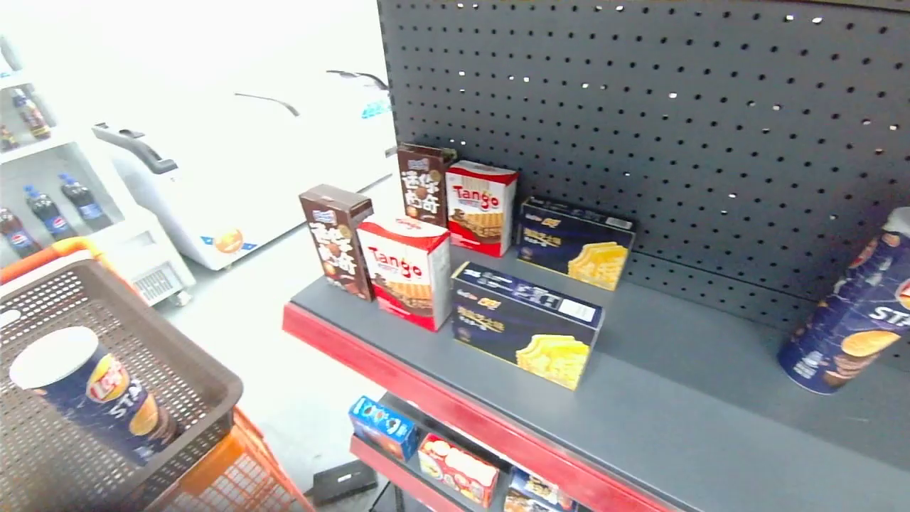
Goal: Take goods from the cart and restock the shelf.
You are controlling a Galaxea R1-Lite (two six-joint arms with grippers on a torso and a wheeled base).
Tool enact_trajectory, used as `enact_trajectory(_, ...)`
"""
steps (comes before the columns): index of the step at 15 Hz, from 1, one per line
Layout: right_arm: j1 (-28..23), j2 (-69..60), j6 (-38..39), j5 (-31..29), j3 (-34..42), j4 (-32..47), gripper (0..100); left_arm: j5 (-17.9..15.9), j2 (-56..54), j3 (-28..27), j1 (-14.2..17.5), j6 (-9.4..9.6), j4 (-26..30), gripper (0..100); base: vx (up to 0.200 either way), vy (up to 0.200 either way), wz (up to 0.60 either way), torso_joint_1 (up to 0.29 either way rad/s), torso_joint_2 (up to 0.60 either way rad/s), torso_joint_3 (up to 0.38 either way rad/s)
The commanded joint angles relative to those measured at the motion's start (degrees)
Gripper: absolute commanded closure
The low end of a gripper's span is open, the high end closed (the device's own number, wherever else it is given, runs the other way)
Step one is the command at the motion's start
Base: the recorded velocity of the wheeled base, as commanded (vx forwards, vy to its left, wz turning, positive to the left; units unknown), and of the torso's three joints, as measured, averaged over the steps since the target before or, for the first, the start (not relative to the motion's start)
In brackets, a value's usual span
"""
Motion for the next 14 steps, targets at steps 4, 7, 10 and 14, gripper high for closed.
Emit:
enact_trajectory(4, 0.0, 0.07, 0.0, 0.0, 0.0, 0.0, 0, 0.43, 0.07, 0.09, -0.04, 0.02, -0.01, 0, 0.0, 0.0, 0.6, 0.004, 0.0, 0.005)
enact_trajectory(7, 0.0, 0.07, 0.0, -0.09, 0.0, 0.0, 0, 1.39, 0.07, 0.09, -0.04, -0.07, -0.01, 0, 0.0, 0.0, 0.6, 0.005, 0.0, 0.005)
enact_trajectory(10, 0.0, 0.07, 0.0, -0.09, 0.0, 0.0, 0, 1.22, 0.07, 0.09, -0.04, 0.02, -0.01, 0, 0.0, 0.0, 0.0, 0.0, 0.0, 0.0)
enact_trajectory(14, 0.0, 0.07, 0.0, -0.09, 0.0, 0.0, 0, -1.42, 7.28, -10.54, -1.27, 1.77, 4.03, 0, 0.0, 0.0, 0.0, 0.0, 0.0, 0.0)
